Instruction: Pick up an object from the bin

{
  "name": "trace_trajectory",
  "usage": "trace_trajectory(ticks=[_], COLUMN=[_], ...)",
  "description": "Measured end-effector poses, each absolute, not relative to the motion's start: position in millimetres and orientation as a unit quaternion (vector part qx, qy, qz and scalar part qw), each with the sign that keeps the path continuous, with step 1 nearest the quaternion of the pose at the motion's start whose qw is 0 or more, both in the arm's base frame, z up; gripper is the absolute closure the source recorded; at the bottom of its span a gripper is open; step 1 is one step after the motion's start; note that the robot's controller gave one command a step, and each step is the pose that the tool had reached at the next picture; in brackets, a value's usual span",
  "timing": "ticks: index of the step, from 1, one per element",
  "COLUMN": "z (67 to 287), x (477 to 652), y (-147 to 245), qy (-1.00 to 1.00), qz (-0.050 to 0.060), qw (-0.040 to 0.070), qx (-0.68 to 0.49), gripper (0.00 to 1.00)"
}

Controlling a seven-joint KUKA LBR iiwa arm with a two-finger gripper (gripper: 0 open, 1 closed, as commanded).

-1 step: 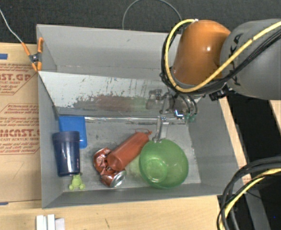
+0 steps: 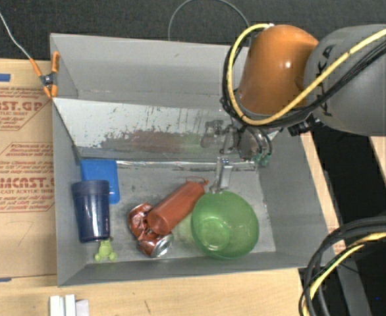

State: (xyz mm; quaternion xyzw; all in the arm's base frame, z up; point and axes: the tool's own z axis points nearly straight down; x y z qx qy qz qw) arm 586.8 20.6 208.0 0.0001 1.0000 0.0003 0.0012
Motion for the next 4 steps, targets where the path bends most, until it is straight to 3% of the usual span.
trace_trajectory(ticks=[1,2,3,4], z=[107,70,85,85], x=[542.7,532.8,539.3,539.3], y=[32,33,22,22], qy=[0.999,1.000,0.999,0.999], qz=[0.000,0.001,0.000,0.000], qw=[0.002,-0.001,0.004,0.004], qx=[-0.049,-0.021,-0.034,-0.034], gripper=[0.00,0.00,1.00,1.00])
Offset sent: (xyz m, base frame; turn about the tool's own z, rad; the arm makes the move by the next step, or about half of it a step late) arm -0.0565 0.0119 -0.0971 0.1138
